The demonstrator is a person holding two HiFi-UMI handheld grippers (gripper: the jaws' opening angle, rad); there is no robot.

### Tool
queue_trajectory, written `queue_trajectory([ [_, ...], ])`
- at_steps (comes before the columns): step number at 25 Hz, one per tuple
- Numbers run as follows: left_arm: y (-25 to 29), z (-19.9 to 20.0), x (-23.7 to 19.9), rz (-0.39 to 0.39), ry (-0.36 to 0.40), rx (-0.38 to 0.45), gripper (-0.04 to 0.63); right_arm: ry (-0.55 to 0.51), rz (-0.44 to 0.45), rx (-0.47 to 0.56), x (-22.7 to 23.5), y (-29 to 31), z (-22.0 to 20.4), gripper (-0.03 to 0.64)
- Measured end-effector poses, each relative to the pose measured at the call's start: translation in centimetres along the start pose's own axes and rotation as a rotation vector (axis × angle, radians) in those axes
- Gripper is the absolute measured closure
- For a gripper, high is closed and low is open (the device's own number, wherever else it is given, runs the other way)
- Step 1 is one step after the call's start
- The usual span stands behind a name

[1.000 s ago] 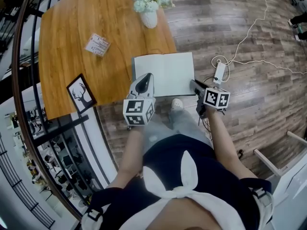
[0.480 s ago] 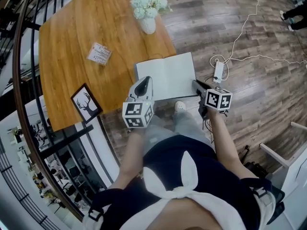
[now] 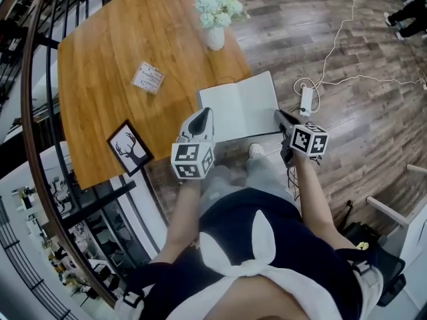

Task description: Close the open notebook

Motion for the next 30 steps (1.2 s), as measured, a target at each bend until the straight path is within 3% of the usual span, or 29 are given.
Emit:
queue_trajectory([
  [16,-2.9,0.6,-2.7,-0.040,0.008,0.019,0.572,-0.039,-0.036,0.072,-4.7,-0.5,-0.1,0.585],
  [30,-4.0,0.5,-3.3,-0.044,0.011,0.021,0.572,-0.025,0.018,0.093,-6.4,-0.4,-0.2,0.584],
])
Point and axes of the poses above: the fingertips, and each gripper's own axes: y forward along the fingers, x to its right, z out of its top, the point moved 10 cm from there along -y, backward along the fingers, and after that the axes turned 2 degrees about x, right-handed, at the moved point
